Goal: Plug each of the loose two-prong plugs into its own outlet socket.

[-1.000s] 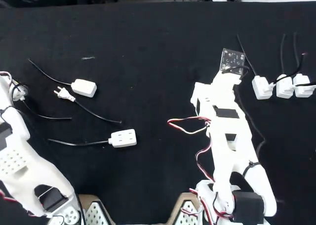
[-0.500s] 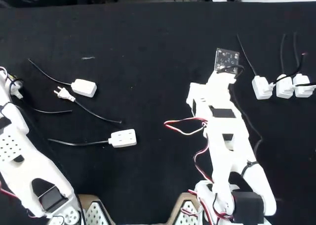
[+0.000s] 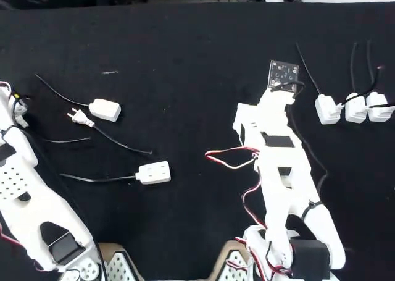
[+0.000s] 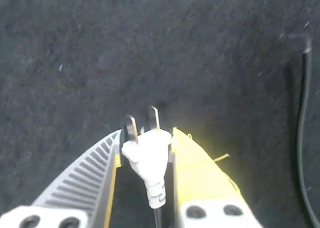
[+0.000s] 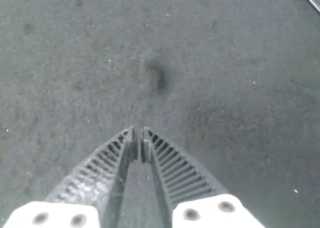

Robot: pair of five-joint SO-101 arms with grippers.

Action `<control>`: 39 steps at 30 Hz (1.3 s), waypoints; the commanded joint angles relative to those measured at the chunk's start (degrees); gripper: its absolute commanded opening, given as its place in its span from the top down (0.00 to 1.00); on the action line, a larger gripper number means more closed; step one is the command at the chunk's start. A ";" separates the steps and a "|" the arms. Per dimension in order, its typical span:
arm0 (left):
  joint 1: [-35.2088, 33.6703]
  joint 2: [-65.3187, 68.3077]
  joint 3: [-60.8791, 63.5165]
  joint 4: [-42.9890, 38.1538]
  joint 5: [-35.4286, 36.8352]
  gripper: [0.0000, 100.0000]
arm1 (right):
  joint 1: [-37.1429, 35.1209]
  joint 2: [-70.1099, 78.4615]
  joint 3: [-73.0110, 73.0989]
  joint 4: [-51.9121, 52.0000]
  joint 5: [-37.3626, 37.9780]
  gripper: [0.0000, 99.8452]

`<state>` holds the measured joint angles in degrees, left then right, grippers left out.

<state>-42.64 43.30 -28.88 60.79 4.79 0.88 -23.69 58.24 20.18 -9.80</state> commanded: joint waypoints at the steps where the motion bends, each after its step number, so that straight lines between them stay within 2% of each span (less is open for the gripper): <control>1: -0.31 -4.84 -2.24 6.77 0.53 0.97 | -1.05 0.40 -1.80 -1.41 0.00 0.99; 14: 4.97 -19.69 -2.15 24.18 0.53 0.97 | -1.05 0.40 -1.71 -1.41 0.00 0.99; 22: 12.09 -25.23 -1.80 34.37 0.44 0.97 | -0.70 -0.04 -1.71 -1.14 0.00 0.99; 27: 20.00 -27.08 -1.63 39.74 0.09 0.97 | 1.93 -0.22 -2.24 -0.97 -0.09 0.99; 32: 29.58 -27.25 -0.31 40.00 0.00 0.97 | 6.95 -0.22 -3.47 -1.05 -0.53 0.99; 39: 49.45 -26.73 1.71 39.82 0.26 0.97 | 8.26 -0.22 -3.74 -1.41 -0.62 0.99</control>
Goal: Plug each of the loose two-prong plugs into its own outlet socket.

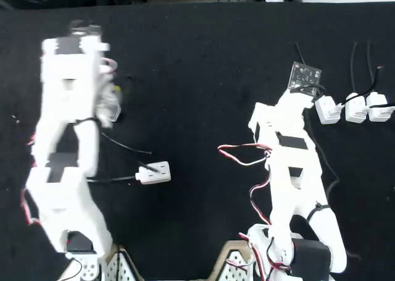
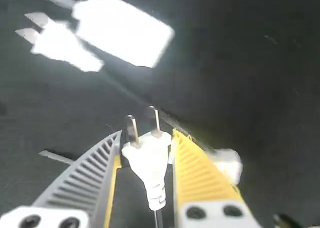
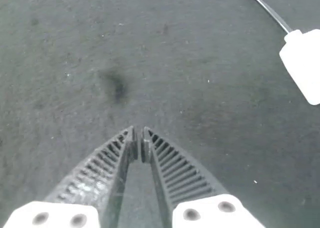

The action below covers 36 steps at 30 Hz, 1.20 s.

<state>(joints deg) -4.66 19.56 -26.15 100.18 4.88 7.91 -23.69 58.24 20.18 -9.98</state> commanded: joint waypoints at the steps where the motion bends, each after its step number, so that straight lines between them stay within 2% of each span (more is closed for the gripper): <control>1: 14.02 -2.90 -1.10 0.18 0.00 0.97 | 1.32 -0.22 -4.18 -1.41 -0.44 0.99; 5: 20.97 -2.90 1.19 -5.63 -0.09 0.97 | 1.32 -0.22 -4.35 -1.32 -0.44 0.99; 12: 26.33 -2.90 9.19 -17.58 -0.09 0.97 | 1.14 -0.04 -4.35 -1.32 -0.44 0.99; 17: 30.46 -2.90 12.97 -23.21 -0.09 0.97 | 1.05 0.04 -4.35 -1.32 -0.44 0.99; 22: 32.84 -2.90 13.23 -24.26 0.00 0.97 | 0.97 0.04 -4.35 -1.32 -0.44 0.99; 31: 32.31 -2.90 13.32 -24.26 0.00 0.97 | 0.97 0.13 -4.35 -1.32 -0.44 0.99; 33: 32.31 -2.90 13.49 -24.26 0.26 0.94 | 0.97 0.13 -4.35 -1.32 -0.44 0.99; 36: 32.31 -2.90 13.67 -23.91 0.00 0.83 | 0.97 0.13 -4.35 -1.32 -0.44 0.99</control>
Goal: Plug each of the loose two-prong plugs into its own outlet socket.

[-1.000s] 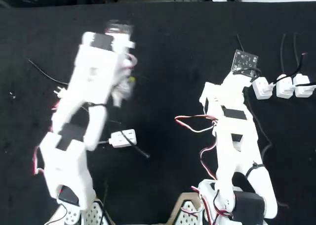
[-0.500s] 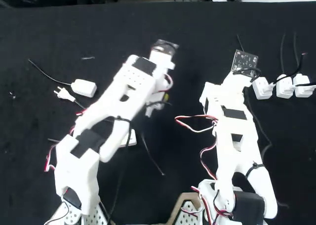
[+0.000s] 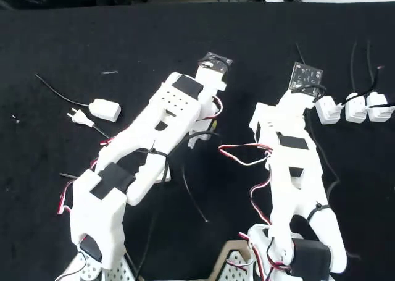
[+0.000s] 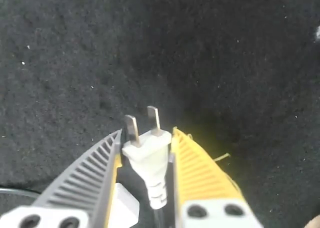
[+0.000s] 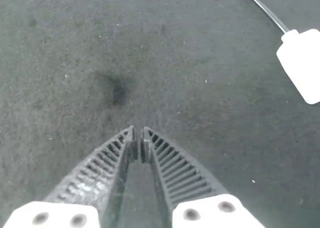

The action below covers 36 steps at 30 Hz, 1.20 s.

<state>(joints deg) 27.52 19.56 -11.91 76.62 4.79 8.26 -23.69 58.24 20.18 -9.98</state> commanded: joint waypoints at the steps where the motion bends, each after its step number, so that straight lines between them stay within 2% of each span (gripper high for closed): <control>1: 0.13 -2.90 -0.57 -0.35 0.09 0.80 | 0.62 0.13 -4.44 -1.32 -0.44 0.99; 7: -2.24 -3.60 -3.21 0.70 0.00 0.78 | 0.62 0.13 -4.44 -1.32 -0.44 0.99; 11: -7.34 -3.52 -11.47 9.32 -0.26 0.78 | 0.62 0.13 -4.35 -1.32 -0.44 0.99; 16: -15.87 -3.52 -23.60 23.56 -7.38 0.78 | 0.53 -0.04 -4.35 -1.05 -0.44 0.99; 19: -23.69 -3.78 -24.13 24.26 -8.79 0.78 | -0.53 -0.22 -4.26 -0.97 -0.44 0.99; 23: -30.90 -8.18 -17.63 24.26 -8.97 0.78 | -2.99 -0.22 -4.70 2.02 -0.26 0.99; 28: -34.86 -19.60 -4.26 22.07 -8.97 0.78 | -5.98 -3.21 -3.82 4.66 -0.09 0.99; 31: -35.30 -26.02 8.40 16.18 -8.97 0.78 | -9.41 -8.13 -1.89 8.70 -0.09 0.99; 36: -38.29 -33.76 31.52 2.20 -8.97 0.78 | -19.87 -17.01 4.53 11.16 0.09 0.99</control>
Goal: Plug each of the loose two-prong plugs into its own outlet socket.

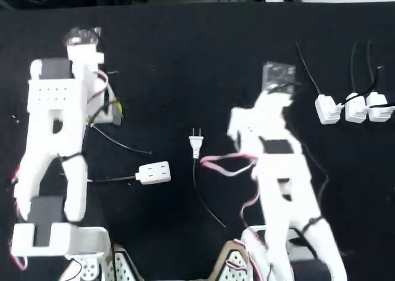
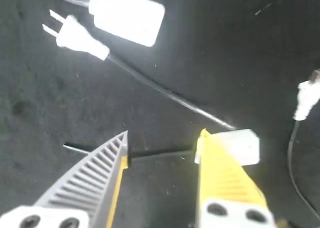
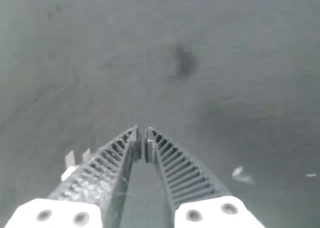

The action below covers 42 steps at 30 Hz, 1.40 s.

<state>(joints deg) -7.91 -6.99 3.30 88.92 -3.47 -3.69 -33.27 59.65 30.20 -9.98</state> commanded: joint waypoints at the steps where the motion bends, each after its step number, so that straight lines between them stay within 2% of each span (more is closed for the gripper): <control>1: -3.91 -8.35 20.00 -12.75 -0.70 0.78 | -9.76 -8.66 4.35 0.97 0.09 0.99; 3: -6.02 -10.55 25.89 -17.41 -0.35 0.78 | -12.66 -9.98 6.20 -0.09 0.70 0.97; 6: -7.34 -13.27 31.96 -22.07 -0.18 0.78 | -16.18 -7.87 6.73 -1.41 2.64 0.88; 10: -6.99 -15.03 36.88 -26.29 0.09 0.78 | -20.40 -0.48 4.09 -1.49 2.73 0.88; 15: -6.99 -15.74 42.95 -32.35 4.04 0.78 | -20.92 11.56 -2.07 -1.41 2.46 0.87; 20: -7.08 -15.74 46.55 -37.89 4.22 0.78 | -20.92 19.74 -6.55 -1.32 2.20 0.88; 24: -6.81 -15.82 49.01 -41.49 4.22 0.78 | -20.92 22.37 -8.48 -1.32 -1.32 0.88; 38: -7.08 -15.91 49.01 -41.49 4.31 0.78 | -20.92 23.25 -9.27 -1.14 -1.58 0.87; 42: -7.25 -15.91 48.92 -41.41 4.31 0.78 | -20.92 24.40 -11.82 3.16 -1.58 0.87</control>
<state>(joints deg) -14.51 -21.23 52.97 47.96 0.13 -23.74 -10.07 53.49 30.20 -11.21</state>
